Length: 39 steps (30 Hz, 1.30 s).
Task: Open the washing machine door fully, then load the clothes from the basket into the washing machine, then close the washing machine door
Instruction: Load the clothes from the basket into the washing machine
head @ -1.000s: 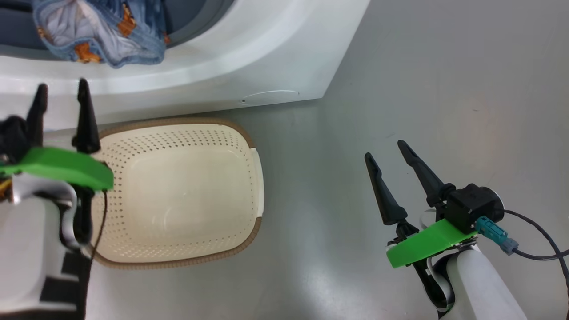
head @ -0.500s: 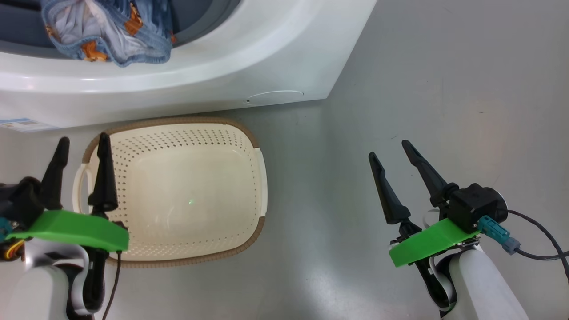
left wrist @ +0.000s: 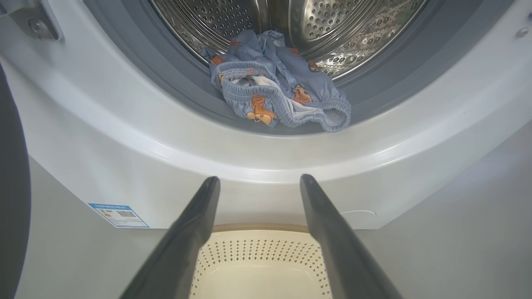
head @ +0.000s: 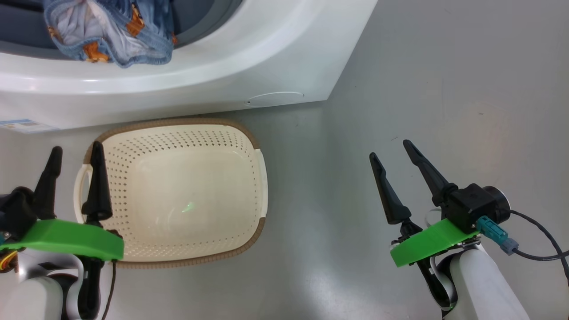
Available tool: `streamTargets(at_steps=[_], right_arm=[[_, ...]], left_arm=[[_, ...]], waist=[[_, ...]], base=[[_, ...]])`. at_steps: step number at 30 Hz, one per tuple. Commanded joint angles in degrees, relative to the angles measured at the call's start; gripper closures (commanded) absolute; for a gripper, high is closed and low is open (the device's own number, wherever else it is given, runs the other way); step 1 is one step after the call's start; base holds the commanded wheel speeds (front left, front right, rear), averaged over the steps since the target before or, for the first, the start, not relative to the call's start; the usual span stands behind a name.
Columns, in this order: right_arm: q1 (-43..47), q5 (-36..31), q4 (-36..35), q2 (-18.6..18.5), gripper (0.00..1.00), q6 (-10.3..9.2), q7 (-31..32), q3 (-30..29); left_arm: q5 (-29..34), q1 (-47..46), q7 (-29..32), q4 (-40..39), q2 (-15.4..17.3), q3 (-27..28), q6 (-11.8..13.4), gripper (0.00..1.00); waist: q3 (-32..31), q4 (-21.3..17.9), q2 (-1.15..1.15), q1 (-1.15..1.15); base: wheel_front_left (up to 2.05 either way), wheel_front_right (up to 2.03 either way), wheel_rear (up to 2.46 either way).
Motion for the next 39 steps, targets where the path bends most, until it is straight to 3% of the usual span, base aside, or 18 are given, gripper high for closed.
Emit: streamTargets(at_steps=[1,39], right_arm=[[0.8,-0.6,-1.3,0.5,0.0,0.09,-0.3,1.0],[2.2,-0.8,-0.4,0.2,0.0,0.09,-0.3,1.5]], left_arm=[[-0.6,1.1,-0.1,-1.7,2.0,2.2,0.5,0.0],[-1.3,3.9,1.7,-0.6,3.3,0.9,1.6,0.0]], waist=[[-0.3,-0.2,0.0,0.0],[-2.3,-1.6,0.0,0.0]], base=[[0.0,0.0,0.0],[0.0,0.0,0.0]])
